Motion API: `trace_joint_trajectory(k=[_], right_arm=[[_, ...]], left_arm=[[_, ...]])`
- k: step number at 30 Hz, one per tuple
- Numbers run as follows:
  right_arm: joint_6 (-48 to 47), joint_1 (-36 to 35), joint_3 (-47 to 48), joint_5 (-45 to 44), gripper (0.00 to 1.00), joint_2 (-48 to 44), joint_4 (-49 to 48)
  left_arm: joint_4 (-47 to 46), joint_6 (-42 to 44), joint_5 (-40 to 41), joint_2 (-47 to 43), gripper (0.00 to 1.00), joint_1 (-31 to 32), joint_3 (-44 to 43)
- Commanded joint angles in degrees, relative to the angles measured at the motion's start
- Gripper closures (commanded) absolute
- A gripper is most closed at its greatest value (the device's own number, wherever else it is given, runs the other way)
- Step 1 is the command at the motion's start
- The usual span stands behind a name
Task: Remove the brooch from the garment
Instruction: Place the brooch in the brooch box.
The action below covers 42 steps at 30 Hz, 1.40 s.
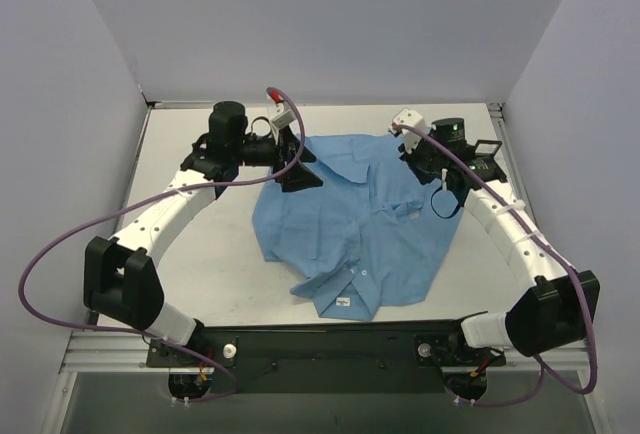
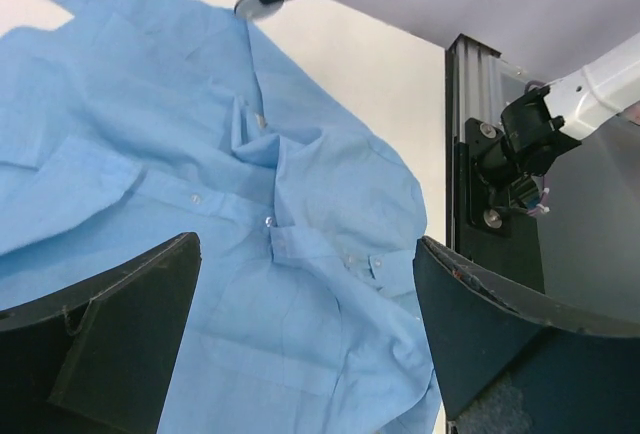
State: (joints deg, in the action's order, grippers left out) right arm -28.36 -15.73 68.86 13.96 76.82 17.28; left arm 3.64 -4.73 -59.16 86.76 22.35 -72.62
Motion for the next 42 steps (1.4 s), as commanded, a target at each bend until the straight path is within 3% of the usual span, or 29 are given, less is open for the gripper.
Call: trace_joint_trajectory(k=[1,13,18,42], right_arm=[[-9.43,2.8,-6.18,-24.66,1.0,3.77,-9.88],[-11.36,15.01,6.01,-36.09,1.0,27.94,-16.57],[-14.96,15.55,9.1,-38.83,1.0,34.35,-23.58],[-20.33,19.86,13.14,-38.39,1.0,43.15,-28.7]], left_arm=[[11.47,7.8,4.75,-1.24,0.03,-0.46,-1.56],[12.45,10.44,7.65,-4.67,0.03,-0.2,2.39],[11.66,9.74,7.3,-5.11,0.03,-0.02,3.27],[9.19,8.69,6.16,-5.99,0.03,0.24,5.56]])
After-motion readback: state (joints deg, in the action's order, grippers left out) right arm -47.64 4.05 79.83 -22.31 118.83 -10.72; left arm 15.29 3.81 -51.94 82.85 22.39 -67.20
